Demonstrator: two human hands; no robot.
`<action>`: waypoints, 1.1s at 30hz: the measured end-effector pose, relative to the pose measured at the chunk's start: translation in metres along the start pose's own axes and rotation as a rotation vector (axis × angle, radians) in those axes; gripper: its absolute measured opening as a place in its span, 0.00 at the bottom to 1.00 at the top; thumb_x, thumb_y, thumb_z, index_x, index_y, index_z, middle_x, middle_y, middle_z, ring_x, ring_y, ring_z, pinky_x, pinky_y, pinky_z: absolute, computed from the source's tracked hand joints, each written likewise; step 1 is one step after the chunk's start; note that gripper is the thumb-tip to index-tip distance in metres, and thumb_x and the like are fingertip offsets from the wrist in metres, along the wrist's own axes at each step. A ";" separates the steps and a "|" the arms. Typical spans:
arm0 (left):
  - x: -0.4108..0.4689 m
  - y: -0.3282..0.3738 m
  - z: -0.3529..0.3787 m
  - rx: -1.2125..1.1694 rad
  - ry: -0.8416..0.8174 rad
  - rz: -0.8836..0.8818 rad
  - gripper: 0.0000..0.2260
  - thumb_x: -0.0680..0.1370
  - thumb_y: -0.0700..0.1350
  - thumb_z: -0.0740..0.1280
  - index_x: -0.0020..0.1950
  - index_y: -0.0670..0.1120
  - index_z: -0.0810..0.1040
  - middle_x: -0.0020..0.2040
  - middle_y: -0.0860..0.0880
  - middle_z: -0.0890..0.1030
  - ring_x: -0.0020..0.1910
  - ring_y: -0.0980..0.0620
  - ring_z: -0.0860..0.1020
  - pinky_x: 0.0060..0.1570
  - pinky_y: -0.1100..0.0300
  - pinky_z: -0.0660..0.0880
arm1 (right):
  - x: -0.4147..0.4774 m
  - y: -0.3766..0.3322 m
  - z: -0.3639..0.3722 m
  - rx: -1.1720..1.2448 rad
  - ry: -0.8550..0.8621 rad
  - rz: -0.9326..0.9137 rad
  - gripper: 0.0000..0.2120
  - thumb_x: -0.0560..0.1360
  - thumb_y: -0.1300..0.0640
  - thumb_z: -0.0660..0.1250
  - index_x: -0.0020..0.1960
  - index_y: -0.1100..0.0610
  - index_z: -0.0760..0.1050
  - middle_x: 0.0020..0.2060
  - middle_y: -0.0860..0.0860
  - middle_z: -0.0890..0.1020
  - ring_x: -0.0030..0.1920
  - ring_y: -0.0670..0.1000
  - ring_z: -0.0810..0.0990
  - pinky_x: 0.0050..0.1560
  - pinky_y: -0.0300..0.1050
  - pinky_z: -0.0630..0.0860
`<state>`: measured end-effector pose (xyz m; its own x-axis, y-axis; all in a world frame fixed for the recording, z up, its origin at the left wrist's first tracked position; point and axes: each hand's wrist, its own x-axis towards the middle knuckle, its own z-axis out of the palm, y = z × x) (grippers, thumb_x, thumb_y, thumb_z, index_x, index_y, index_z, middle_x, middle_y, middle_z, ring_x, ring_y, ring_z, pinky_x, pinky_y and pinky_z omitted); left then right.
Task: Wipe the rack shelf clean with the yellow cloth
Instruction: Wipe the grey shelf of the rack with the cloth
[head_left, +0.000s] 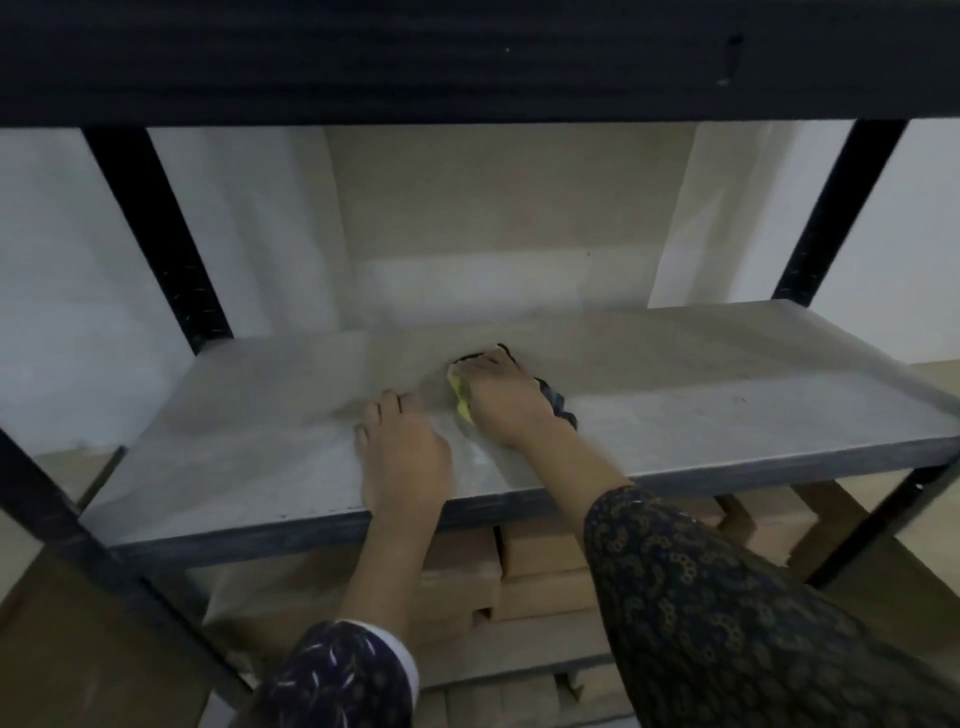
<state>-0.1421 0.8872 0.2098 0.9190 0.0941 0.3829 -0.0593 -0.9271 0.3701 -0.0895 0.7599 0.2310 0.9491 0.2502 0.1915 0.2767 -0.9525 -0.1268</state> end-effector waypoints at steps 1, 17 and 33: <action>0.002 0.000 0.001 -0.003 0.007 -0.001 0.12 0.72 0.34 0.59 0.54 0.39 0.75 0.54 0.40 0.74 0.54 0.40 0.69 0.53 0.48 0.67 | 0.008 -0.001 -0.001 0.013 -0.027 0.047 0.02 0.73 0.60 0.59 0.42 0.56 0.66 0.49 0.57 0.77 0.59 0.59 0.69 0.54 0.53 0.68; -0.002 0.006 -0.007 0.042 -0.041 0.036 0.13 0.74 0.37 0.59 0.57 0.38 0.74 0.57 0.39 0.73 0.57 0.39 0.68 0.56 0.47 0.69 | -0.039 0.072 -0.035 -0.088 -0.084 0.682 0.21 0.78 0.60 0.51 0.69 0.58 0.66 0.70 0.54 0.67 0.72 0.57 0.55 0.65 0.60 0.62; -0.007 0.020 -0.020 0.052 -0.130 0.003 0.15 0.77 0.39 0.57 0.62 0.35 0.71 0.61 0.37 0.71 0.60 0.38 0.68 0.57 0.45 0.71 | -0.175 0.138 -0.088 -0.191 0.147 0.922 0.07 0.77 0.61 0.61 0.54 0.61 0.73 0.55 0.59 0.77 0.62 0.61 0.69 0.61 0.56 0.69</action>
<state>-0.1579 0.8756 0.2313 0.9618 0.0466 0.2698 -0.0449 -0.9452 0.3235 -0.2309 0.5699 0.2654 0.7492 -0.6255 0.2180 -0.6129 -0.7794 -0.1301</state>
